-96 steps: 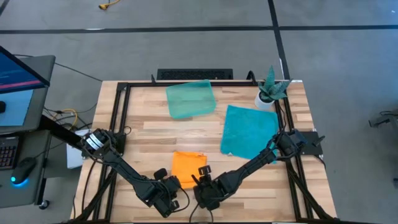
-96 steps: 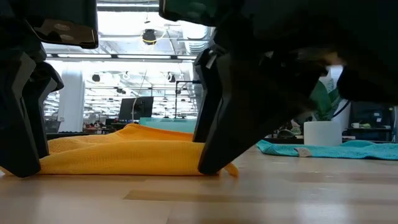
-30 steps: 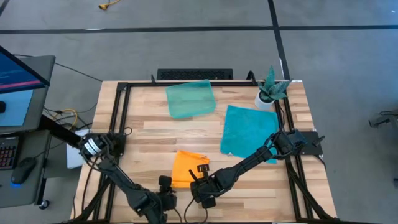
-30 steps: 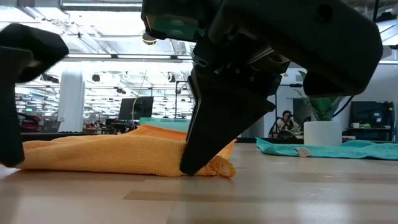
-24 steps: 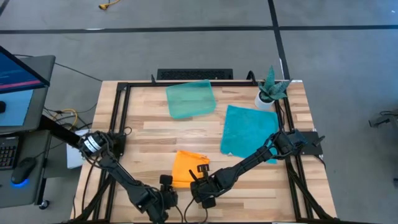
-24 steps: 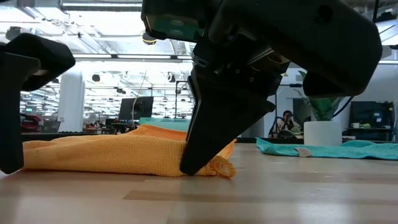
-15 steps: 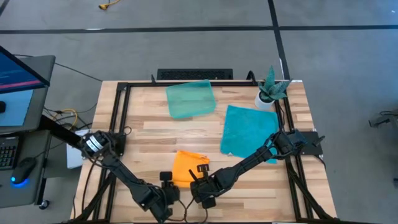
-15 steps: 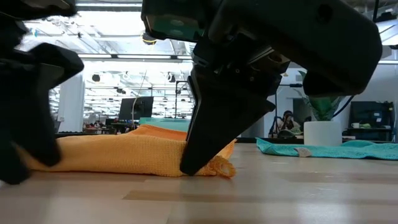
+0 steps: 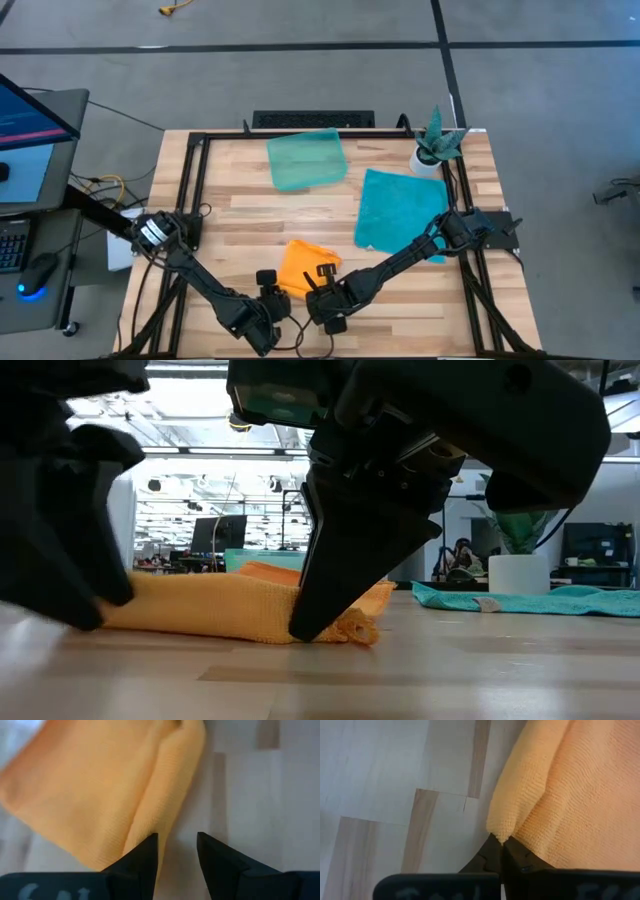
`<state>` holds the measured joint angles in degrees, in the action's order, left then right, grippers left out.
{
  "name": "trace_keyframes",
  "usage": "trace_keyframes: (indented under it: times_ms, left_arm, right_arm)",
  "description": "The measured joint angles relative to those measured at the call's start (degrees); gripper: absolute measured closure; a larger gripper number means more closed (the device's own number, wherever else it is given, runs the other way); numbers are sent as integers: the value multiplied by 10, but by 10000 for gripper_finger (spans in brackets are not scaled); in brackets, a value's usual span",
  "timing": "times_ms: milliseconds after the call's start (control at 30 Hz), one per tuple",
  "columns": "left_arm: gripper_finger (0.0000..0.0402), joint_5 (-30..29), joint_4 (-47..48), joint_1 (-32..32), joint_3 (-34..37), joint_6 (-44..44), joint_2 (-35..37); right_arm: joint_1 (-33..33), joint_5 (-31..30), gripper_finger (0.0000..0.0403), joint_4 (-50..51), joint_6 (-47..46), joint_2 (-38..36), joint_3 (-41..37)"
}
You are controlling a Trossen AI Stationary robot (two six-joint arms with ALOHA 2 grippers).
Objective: Roll microfiber towels into tight, uniform cylinder then place into a basket
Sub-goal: Roll the yellow microfiber towel
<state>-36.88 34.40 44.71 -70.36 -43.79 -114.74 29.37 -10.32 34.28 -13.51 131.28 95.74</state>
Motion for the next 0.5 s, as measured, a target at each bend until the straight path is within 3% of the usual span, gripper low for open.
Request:
trace_keyframes:
  times_ms: [167, 500]
  left_arm:
    - [272, -41, 30, -3, -8, -3, 0]
    - [272, -39, 29, -46, -9, 0, 1]
  right_arm:
    - [1, 8, 394, 0, 0, 0, 0]
    - [0, 29, 391, -8, -18, 0, 0]
